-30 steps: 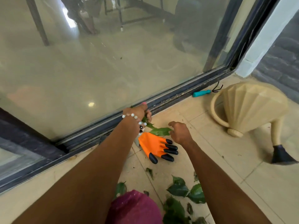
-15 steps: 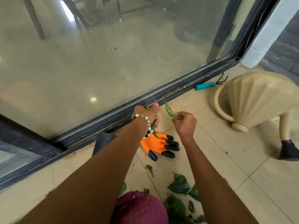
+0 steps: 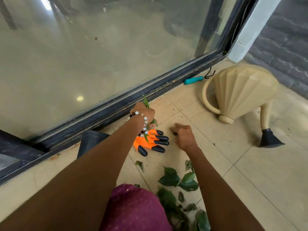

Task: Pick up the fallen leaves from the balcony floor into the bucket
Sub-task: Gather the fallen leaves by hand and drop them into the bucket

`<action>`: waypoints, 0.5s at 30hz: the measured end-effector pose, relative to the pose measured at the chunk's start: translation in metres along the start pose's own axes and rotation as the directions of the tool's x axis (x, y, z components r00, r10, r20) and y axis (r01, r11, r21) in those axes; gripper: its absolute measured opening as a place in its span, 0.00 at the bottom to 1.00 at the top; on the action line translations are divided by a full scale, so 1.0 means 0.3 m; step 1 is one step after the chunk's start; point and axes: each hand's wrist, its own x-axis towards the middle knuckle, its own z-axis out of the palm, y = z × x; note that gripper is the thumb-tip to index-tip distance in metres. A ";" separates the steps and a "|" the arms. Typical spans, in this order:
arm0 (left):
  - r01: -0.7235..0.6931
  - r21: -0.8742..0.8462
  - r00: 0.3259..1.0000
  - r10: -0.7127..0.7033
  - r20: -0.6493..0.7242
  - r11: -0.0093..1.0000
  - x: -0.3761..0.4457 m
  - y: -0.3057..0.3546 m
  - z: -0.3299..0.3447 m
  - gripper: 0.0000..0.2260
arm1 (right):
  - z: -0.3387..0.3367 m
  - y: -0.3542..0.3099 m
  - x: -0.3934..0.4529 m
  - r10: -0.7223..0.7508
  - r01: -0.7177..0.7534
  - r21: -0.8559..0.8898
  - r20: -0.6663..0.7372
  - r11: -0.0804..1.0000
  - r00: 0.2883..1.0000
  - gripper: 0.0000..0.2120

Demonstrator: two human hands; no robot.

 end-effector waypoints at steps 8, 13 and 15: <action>-0.001 -0.060 0.972 0.015 0.234 0.998 -0.047 -0.002 0.054 0.16 | -0.086 -0.039 -0.035 0.176 -0.096 0.301 -0.250 0.949 0.952 0.10; -0.082 -0.141 0.980 0.105 0.170 0.987 -0.103 0.043 0.155 0.10 | -0.350 -0.131 -0.045 0.145 0.000 0.511 -0.244 0.860 0.959 0.11; -0.069 -0.271 0.986 0.107 0.127 0.960 -0.120 0.067 0.207 0.09 | -0.423 -0.132 -0.069 0.168 -0.020 0.469 -0.277 0.883 0.946 0.09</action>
